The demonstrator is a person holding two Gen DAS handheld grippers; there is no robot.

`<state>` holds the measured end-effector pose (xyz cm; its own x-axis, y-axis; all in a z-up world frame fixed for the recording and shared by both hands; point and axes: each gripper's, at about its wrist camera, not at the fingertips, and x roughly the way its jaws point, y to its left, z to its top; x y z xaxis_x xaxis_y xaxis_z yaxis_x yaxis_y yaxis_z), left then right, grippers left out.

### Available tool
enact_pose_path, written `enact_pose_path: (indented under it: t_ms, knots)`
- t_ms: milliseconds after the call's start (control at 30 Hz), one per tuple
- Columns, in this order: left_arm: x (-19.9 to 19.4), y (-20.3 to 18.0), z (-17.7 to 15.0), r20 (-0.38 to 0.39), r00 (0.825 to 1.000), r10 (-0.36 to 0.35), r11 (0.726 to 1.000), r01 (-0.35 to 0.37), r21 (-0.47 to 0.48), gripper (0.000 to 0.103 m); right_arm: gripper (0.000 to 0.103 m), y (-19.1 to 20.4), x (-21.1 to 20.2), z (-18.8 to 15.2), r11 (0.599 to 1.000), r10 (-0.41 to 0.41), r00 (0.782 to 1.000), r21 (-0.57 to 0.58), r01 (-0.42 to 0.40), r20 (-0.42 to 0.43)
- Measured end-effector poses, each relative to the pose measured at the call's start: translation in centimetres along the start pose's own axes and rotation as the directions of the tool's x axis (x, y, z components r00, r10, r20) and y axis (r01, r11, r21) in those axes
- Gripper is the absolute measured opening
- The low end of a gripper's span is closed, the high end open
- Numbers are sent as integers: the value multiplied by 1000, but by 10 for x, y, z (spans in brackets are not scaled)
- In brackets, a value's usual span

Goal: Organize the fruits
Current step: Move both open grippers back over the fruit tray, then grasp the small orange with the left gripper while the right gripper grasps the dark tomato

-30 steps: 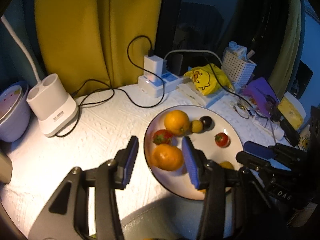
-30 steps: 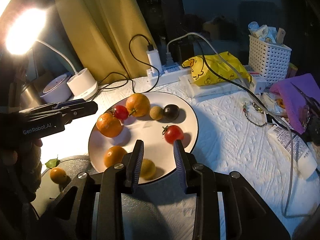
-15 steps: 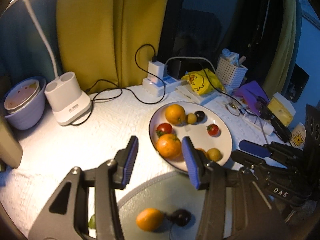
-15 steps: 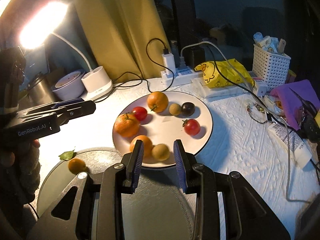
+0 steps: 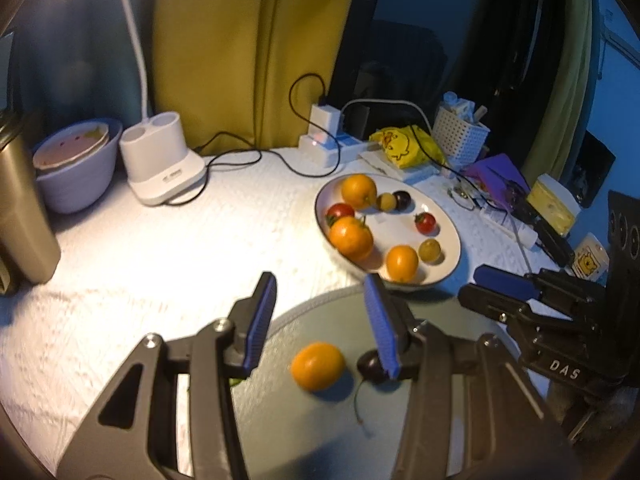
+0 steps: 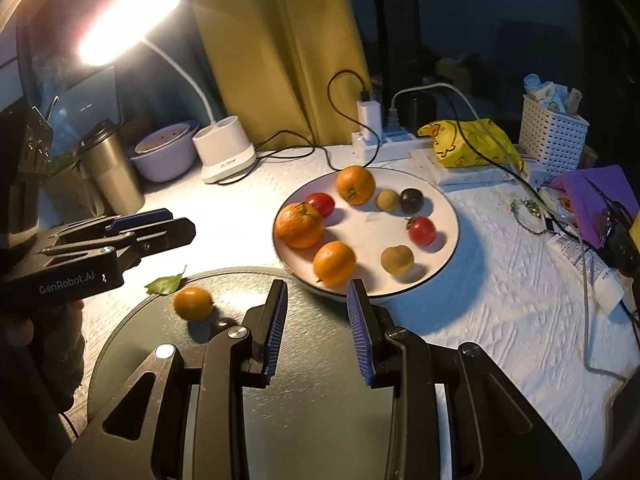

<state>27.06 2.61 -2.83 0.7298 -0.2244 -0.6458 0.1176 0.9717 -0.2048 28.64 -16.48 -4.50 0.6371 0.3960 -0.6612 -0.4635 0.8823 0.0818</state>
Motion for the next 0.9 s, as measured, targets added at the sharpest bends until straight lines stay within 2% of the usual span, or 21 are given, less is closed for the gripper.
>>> enact_pose_path:
  t_ms: [600,900]
  knots:
    - [-19,31,-46,-23,1000,11,999,-12,-51,47,33,48,25,-19,998,51,996,-45,-54,-68]
    - [-20,39,-52,-31,999,15,998,-17,-65,47,33,59,41,-22,996,76,992,-43,-81,-103]
